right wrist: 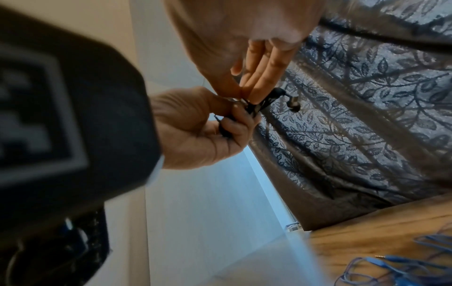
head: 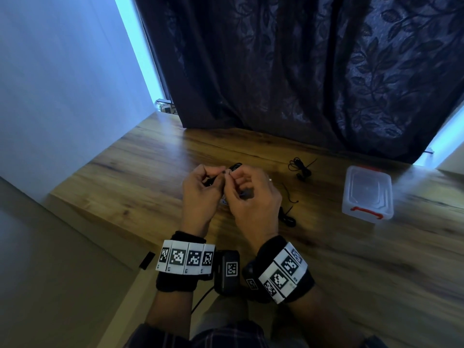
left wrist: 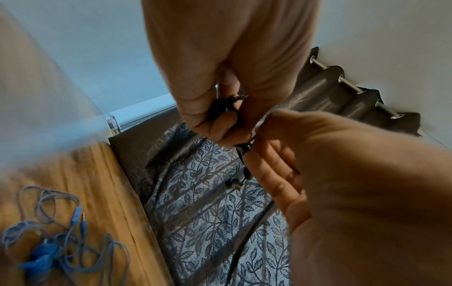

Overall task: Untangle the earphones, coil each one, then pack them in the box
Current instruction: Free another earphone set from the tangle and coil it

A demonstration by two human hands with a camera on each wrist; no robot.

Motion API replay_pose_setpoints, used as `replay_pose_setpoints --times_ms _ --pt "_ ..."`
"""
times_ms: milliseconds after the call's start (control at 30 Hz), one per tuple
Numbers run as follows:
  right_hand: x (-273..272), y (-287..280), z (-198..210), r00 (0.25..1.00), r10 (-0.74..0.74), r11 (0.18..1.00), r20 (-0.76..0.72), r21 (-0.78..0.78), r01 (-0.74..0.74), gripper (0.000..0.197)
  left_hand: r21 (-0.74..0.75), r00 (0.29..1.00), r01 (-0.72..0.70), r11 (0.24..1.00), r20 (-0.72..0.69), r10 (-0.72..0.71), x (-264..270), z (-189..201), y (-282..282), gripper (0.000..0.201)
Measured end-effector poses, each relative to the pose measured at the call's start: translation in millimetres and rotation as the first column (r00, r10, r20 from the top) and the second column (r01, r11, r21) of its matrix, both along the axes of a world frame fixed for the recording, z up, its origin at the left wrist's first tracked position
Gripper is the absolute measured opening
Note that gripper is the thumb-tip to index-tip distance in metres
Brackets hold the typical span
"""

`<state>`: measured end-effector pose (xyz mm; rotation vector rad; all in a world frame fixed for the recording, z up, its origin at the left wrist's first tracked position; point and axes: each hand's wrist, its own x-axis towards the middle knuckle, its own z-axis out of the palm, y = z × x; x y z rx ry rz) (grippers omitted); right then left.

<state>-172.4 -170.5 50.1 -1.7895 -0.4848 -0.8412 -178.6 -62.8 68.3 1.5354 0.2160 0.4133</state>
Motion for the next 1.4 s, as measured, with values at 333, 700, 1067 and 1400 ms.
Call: replay_pose_setpoints --times_ms 333,700,1067,1400 --pt "4 -5 -8 0.994 0.098 0.995 0.048 -0.021 -0.098 0.016 -0.073 0.998 -0.011 0.997 0.067 0.016 -3 4 2 0.015" --pt "0 -4 -2 0.990 0.141 0.990 -0.009 -0.023 -0.142 0.019 -0.086 0.995 -0.031 0.996 0.094 0.039 -4 7 2 0.015" --pt "-2 -4 1 0.985 0.164 0.986 -0.047 -0.033 -0.166 0.021 -0.055 0.993 -0.038 0.998 0.106 0.044 -6 9 4 0.016" --pt "-2 -3 2 0.987 0.156 0.987 -0.041 -0.040 -0.158 0.020 -0.039 0.993 -0.043 0.998 0.109 0.047 -7 10 6 0.016"
